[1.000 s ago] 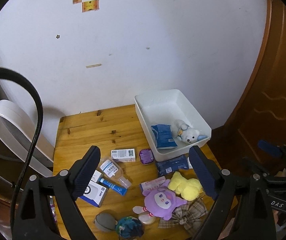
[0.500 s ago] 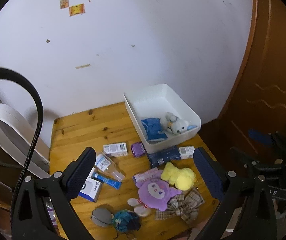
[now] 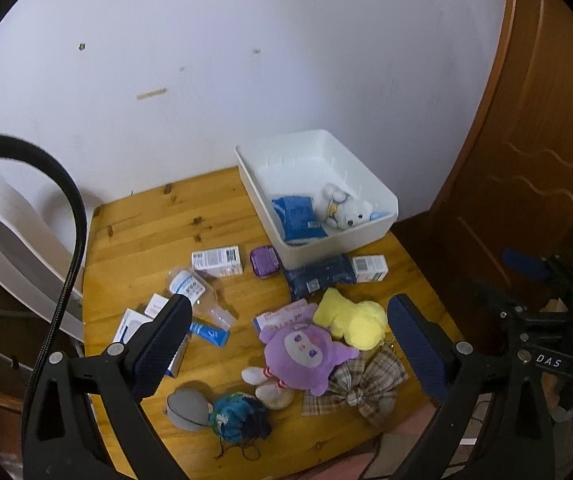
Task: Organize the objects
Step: 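Withdraw both tools from the tray toward the purple doll and yellow duck, then grasp the purple plush doll with the left tool while the right tool grasps the yellow duck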
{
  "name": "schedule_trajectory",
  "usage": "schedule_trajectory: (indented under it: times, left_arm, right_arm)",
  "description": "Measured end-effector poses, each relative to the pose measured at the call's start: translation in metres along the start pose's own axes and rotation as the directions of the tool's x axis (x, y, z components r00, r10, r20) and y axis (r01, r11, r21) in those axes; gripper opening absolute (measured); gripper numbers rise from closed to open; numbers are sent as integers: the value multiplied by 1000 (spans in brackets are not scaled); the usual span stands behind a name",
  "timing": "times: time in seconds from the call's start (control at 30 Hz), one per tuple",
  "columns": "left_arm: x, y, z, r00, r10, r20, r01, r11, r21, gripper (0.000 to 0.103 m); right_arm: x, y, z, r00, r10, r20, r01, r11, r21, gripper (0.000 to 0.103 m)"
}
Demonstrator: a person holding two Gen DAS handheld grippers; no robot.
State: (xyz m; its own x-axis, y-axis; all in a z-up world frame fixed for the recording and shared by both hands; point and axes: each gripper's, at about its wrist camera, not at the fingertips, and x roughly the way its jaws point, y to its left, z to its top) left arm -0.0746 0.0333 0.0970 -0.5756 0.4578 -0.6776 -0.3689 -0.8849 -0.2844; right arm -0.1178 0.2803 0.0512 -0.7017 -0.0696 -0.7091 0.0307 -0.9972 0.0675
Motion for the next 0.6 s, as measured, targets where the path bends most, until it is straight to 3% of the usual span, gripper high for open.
schedule_trajectory:
  times: [0.6]
  left_arm:
    - [70, -5, -40, 979, -19, -204, 14, 1000, -25, 99]
  right_arm:
    - [55, -22, -58, 985, 43, -169, -22, 992, 122, 79]
